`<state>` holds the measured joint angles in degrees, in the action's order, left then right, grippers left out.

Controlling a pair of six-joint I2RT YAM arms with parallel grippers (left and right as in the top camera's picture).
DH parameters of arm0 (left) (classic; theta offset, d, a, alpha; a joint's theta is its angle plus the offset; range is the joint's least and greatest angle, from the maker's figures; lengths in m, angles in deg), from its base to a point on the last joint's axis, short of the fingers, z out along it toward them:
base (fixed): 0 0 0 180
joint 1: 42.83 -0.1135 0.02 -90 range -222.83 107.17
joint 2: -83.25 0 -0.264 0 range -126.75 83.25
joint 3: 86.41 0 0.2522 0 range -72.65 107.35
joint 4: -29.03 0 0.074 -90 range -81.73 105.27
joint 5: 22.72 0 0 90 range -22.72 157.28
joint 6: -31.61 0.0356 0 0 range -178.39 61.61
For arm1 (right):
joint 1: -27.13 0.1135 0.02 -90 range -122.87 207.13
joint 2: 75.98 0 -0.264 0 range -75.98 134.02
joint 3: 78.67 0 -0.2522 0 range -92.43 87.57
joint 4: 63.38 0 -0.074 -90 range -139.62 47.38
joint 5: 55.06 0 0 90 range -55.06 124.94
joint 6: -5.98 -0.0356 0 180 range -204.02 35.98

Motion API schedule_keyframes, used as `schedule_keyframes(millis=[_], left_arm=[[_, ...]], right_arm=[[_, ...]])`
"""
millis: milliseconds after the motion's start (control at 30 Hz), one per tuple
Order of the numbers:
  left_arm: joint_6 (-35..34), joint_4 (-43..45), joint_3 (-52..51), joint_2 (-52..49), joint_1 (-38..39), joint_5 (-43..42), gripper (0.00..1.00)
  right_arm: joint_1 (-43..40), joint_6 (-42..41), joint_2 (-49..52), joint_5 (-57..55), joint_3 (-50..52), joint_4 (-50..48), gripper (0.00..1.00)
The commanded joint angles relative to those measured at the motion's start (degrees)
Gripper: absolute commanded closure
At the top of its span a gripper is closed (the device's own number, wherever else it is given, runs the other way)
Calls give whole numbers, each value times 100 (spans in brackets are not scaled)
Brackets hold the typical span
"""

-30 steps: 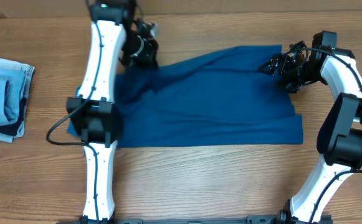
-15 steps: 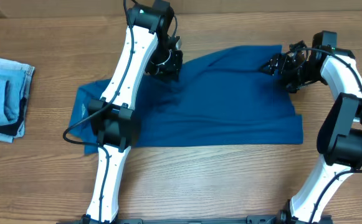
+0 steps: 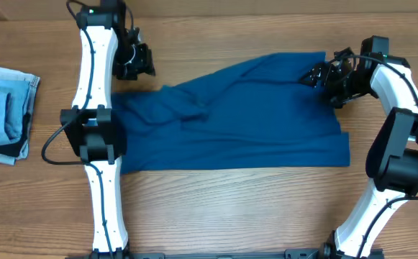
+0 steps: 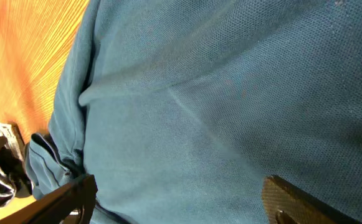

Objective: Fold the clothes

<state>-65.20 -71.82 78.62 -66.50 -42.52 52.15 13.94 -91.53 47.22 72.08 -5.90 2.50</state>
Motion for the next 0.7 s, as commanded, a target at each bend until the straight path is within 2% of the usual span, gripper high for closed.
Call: schedule_keyframes(millis=[0,133,200,233,367,467,533,667], left_arm=[[590,133,-37,-328,251,-761,41],[782,127,-37,-417,472,-758,39],[820,46,-37,-490,551,-739,41],[835,9,-37,-529,577,-739,44],[966,-223,-35,-522,608,-697,79],[975,-557,-26,-494,527,-675,96],[1073,-942,85,-474,494,-702,96],[1051,-975,122,-59,514,-1126,96]], right_arm=[[-7,0,-116,48,-79,-11,11],[-7,0,-116,48,-79,-13,11],[-7,0,-116,48,-79,-13,12],[-7,0,-116,48,-79,-11,12],[-7,0,-116,48,-79,-9,12],[-7,0,-116,48,-79,-2,12],[-7,0,-116,48,-79,11,12],[-7,0,-116,48,-79,31,12]])
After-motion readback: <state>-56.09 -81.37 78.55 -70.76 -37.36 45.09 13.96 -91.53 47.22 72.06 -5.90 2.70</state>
